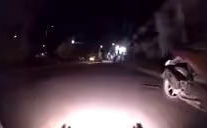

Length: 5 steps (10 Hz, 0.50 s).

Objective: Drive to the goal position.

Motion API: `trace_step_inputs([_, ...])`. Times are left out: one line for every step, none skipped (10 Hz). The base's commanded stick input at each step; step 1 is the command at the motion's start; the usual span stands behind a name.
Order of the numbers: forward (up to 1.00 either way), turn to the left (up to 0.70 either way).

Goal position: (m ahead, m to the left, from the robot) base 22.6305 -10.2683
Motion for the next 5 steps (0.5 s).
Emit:
trace_step_inputs([0.6, 0.0])
trace_step_inputs([0.6, 0.0])
trace_step_inputs([0.6, -0.01])
trace_step_inputs([0.6, -0.14])
trace_step_inputs([0.6, -0.15])
